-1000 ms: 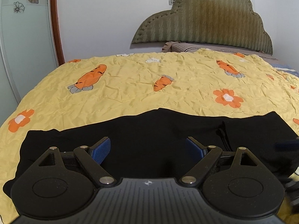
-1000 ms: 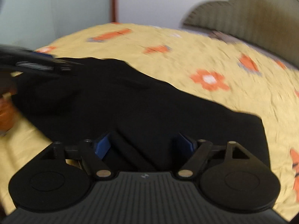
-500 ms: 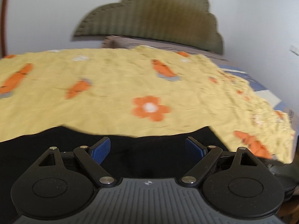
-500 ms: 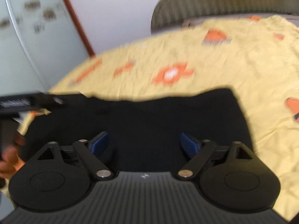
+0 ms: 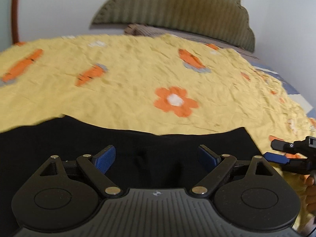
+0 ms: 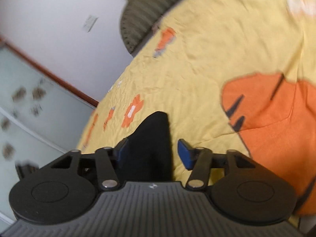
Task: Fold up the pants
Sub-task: 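Close the right gripper on another trouser edge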
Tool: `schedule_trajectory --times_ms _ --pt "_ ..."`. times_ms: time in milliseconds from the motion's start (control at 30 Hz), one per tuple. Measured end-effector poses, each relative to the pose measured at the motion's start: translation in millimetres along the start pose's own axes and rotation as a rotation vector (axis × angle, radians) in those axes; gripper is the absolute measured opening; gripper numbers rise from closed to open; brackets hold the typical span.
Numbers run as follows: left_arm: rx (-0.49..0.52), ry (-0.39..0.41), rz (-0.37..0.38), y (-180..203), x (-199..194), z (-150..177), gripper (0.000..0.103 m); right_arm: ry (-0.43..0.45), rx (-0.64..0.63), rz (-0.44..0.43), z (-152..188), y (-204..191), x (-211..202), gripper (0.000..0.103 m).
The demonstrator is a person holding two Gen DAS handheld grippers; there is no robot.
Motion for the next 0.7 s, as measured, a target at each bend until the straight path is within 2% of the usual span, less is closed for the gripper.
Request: schedule_trajectory --times_ms 100,233,367,467,600,633,700 --pt "0.04 -0.002 -0.106 -13.2 -15.3 5.4 0.09 -0.039 0.029 -0.038 -1.8 6.5 10.9 0.045" --pt "0.021 -0.016 -0.215 -39.2 -27.5 19.9 0.09 -0.067 0.02 -0.017 4.9 9.9 16.3 0.037" --pt "0.031 -0.077 -0.267 -51.8 -16.1 33.5 0.091 -0.081 0.077 -0.055 13.2 9.8 18.6 0.039" --pt "0.115 -0.052 -0.32 -39.2 -13.1 39.9 0.094 -0.091 0.024 -0.026 17.9 -3.2 26.1 0.04" --pt "0.205 -0.036 -0.371 -26.4 -10.6 43.8 0.094 -0.112 0.018 -0.021 19.3 -11.2 31.6 0.04" --pt "0.208 -0.032 -0.372 -26.1 -10.6 44.5 0.095 -0.116 0.034 -0.038 18.9 -10.9 31.6 0.045" --pt "0.19 -0.027 -0.361 -28.8 -11.9 44.6 0.095 -0.117 0.099 -0.112 16.5 -6.5 32.2 0.046"
Point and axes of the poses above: each gripper's, at about its wrist camera, not at the fingertips, and x roughly the way its jaws point, y to its right, z to its underside, the point moved 1 cm from there along x, roughly the way its jaws point, and after that the axes turned 12 degrees about z, right-handed, at the moved point
